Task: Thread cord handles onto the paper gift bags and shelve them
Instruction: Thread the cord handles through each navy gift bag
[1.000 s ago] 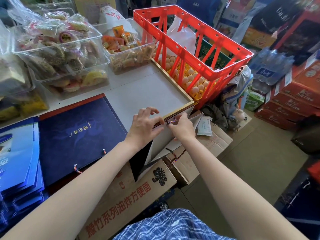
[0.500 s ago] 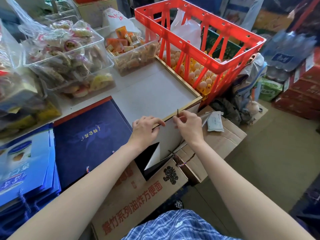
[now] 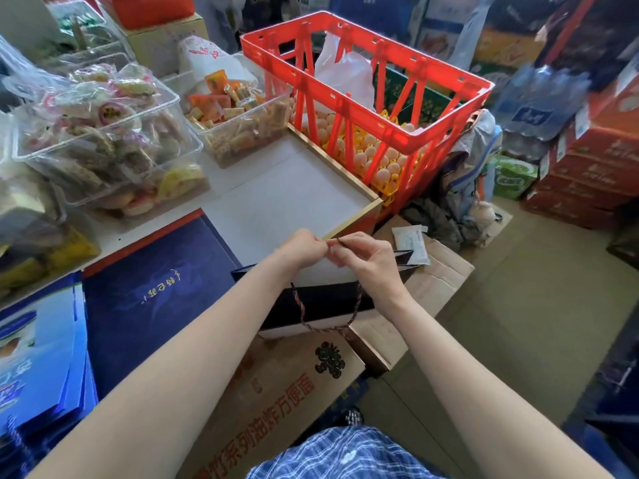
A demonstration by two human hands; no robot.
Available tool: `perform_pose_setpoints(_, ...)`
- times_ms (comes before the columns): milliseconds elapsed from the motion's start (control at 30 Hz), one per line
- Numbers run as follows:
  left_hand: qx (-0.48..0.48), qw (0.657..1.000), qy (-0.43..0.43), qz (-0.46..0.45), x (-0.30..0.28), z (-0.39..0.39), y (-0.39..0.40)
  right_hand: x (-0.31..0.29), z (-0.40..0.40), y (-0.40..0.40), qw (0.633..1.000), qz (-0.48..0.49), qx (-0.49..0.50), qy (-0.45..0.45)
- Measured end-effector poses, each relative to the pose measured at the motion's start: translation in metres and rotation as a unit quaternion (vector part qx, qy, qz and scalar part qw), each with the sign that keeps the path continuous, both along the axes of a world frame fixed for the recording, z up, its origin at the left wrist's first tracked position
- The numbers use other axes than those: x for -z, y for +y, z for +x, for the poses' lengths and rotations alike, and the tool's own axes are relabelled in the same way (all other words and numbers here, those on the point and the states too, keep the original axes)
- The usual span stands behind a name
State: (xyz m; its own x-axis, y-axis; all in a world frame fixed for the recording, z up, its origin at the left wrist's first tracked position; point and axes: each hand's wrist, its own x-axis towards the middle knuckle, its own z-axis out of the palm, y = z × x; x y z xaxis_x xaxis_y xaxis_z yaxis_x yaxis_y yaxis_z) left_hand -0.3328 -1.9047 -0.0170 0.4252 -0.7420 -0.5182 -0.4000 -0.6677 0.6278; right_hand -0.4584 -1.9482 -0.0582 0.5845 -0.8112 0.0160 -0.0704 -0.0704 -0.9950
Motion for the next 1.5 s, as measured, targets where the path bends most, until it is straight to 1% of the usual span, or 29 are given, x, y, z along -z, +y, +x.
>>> perform_pose_setpoints(100, 0.005, 1.0, 0.024, -0.002, -0.004, -0.002, -0.005, -0.003, -0.004, 0.003, 0.996, 0.06, 0.025, -0.058)
perform_pose_setpoints(200, 0.012, 0.991, 0.125, 0.048, -0.006, -0.001, -0.004, -0.004, -0.007, 0.001, 0.993, 0.089, 0.038, -0.069)
perform_pose_setpoints(233, 0.005, 0.985, 0.164, 0.055, -0.004, 0.0, -0.003, -0.004, -0.008, 0.0, 0.992, 0.096, 0.026, -0.072)
perform_pose_setpoints(300, -0.049, 0.972, 0.223, 0.058, 0.006, 0.006, -0.002, -0.005, -0.011, 0.0, 0.991, 0.105, -0.016, -0.082)
perform_pose_setpoints(367, -0.092, 0.963, 0.247, 0.055, 0.015, 0.011, 0.0, -0.008, -0.015, 0.001, 0.991, 0.099, -0.054, -0.078)
perform_pose_setpoints(433, -0.094, 0.958, 0.269, 0.022, 0.018, 0.014, 0.003, -0.006, -0.019, -0.003, 0.992, 0.093, -0.052, -0.067)
perform_pose_setpoints(500, -0.075, 0.957, 0.279, -0.034, 0.019, 0.013, 0.006, 0.0, -0.021, -0.009, 0.996, 0.083, -0.012, -0.031)
perform_pose_setpoints(533, -0.059, 0.964, 0.253, -0.061, 0.019, 0.012, 0.006, 0.002, -0.02, -0.012, 0.997, 0.071, 0.013, -0.002)
perform_pose_setpoints(567, -0.041, 0.975, 0.202, -0.084, 0.021, 0.01, 0.006, 0.003, -0.018, -0.014, 0.997, 0.056, 0.033, 0.028)
perform_pose_setpoints(633, 0.02, 0.993, 0.028, -0.111, 0.023, 0.004, 0.004, 0.002, -0.011, -0.016, 0.995, 0.02, 0.061, 0.079)
perform_pose_setpoints(667, 0.052, 0.989, -0.062, -0.122, 0.024, 0.001, 0.004, 0.001, -0.007, -0.016, 0.993, 0.0, 0.069, 0.095)
perform_pose_setpoints(700, 0.074, 0.98, -0.13, -0.132, 0.026, -0.001, 0.004, -0.001, -0.003, -0.016, 0.991, -0.024, 0.071, 0.111)
perform_pose_setpoints(767, 0.093, 0.967, -0.184, -0.152, 0.026, -0.004, 0.009, -0.002, 0.001, -0.017, 0.986, -0.071, 0.058, 0.138)
perform_pose_setpoints(867, 0.125, 0.951, -0.229, -0.165, 0.027, -0.002, 0.015, -0.001, 0.002, -0.018, 0.987, -0.073, 0.029, 0.144)
perform_pose_setpoints(967, 0.158, 0.935, -0.262, -0.181, 0.025, -0.001, 0.019, 0.0, 0.003, -0.015, 0.986, -0.075, 0.017, 0.146)
perform_pose_setpoints(1100, 0.184, 0.924, -0.261, -0.21, 0.024, 0.001, 0.022, 0.001, 0.006, -0.013, 0.987, -0.075, 0.009, 0.144)
perform_pose_setpoints(1133, 0.177, 0.928, -0.247, -0.216, 0.024, 0.002, 0.022, 0.0, 0.007, -0.013, 0.986, -0.08, 0.002, 0.15)
perform_pose_setpoints(1200, 0.131, 0.941, -0.209, -0.231, 0.024, 0.002, 0.021, -0.002, 0.007, -0.015, 0.98, -0.101, -0.014, 0.173)
perform_pose_setpoints(1300, 0.056, 0.958, -0.169, -0.225, 0.023, 0.0, 0.02, -0.002, 0.006, -0.017, 0.972, -0.129, -0.034, 0.193)
perform_pose_setpoints(1367, 0.026, 0.964, -0.141, -0.223, 0.023, 0.001, 0.021, -0.002, 0.006, -0.017, 0.971, -0.135, -0.049, 0.19)
perform_pose_setpoints(1433, 0.024, 0.969, -0.115, -0.217, 0.022, 0.005, 0.022, -0.001, 0.006, -0.018, 0.971, -0.139, -0.055, 0.187)
perform_pose_setpoints(1500, 0.043, 0.975, -0.097, -0.196, 0.023, 0.009, 0.022, -0.002, 0.007, -0.019, 0.972, -0.131, -0.052, 0.187)
